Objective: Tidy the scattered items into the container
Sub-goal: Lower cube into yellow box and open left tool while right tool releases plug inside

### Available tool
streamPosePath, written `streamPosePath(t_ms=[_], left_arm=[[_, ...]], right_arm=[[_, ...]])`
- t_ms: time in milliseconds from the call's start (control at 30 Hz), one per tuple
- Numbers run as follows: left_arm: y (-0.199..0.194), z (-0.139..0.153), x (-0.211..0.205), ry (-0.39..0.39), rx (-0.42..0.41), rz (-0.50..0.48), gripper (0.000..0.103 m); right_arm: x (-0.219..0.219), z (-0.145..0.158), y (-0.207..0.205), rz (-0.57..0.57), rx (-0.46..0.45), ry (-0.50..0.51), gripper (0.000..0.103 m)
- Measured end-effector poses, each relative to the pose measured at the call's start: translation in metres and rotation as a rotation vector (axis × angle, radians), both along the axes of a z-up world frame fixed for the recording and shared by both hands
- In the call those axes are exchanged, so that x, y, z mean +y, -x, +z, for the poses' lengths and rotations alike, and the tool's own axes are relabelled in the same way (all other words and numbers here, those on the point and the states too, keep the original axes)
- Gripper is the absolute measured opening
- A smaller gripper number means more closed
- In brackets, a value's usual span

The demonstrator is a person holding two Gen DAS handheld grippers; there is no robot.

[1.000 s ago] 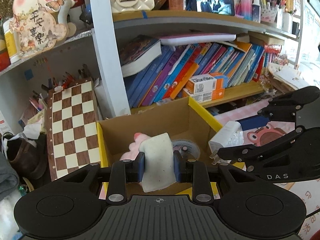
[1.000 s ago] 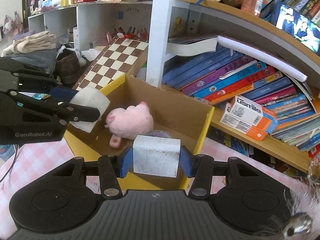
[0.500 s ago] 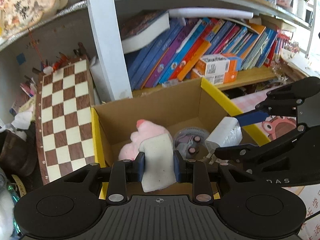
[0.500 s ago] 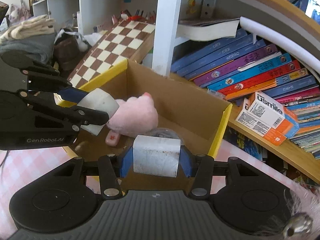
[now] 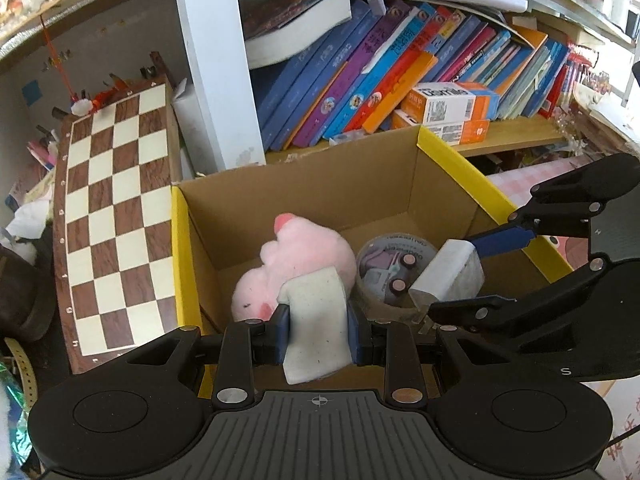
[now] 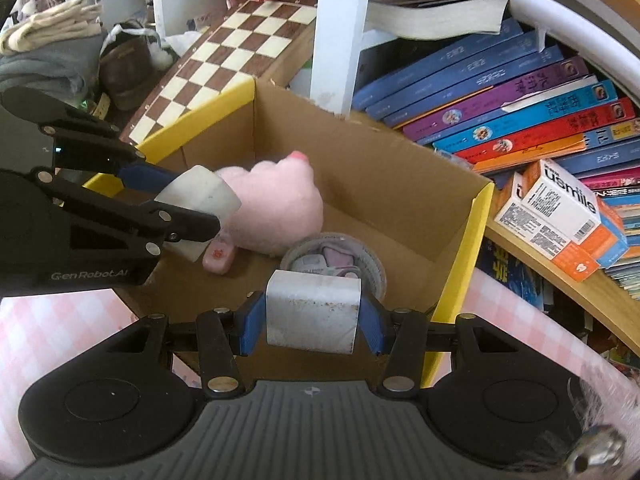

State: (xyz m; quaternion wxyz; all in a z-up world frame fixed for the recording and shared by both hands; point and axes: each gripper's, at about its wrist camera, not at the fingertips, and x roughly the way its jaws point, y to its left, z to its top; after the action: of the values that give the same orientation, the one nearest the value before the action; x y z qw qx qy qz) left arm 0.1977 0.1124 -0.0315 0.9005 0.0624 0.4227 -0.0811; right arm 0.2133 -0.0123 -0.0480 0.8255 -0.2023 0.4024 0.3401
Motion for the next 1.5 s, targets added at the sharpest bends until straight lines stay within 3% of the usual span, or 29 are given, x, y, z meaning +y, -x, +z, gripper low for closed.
streamPosePath(t_ms=[467,833,1500], left_arm=[[-0.008,-0.02,-0.001,-0.002,0.094,-0.025,0.027],[-0.014,-0.024,0.002,-0.003,0.136,-0.047,0.027],[-0.017,-0.023,0.003,-0.003,0.138,-0.047,0.029]], right_arm=[[0.006,-0.004,-0.011,0.044,0.111,0.006,0.048],[0.01,-0.013,-0.027,0.066,0.26,-0.028,0.048],[0.008,-0.013,-0.026,0.068,0.261,-0.044,0.049]])
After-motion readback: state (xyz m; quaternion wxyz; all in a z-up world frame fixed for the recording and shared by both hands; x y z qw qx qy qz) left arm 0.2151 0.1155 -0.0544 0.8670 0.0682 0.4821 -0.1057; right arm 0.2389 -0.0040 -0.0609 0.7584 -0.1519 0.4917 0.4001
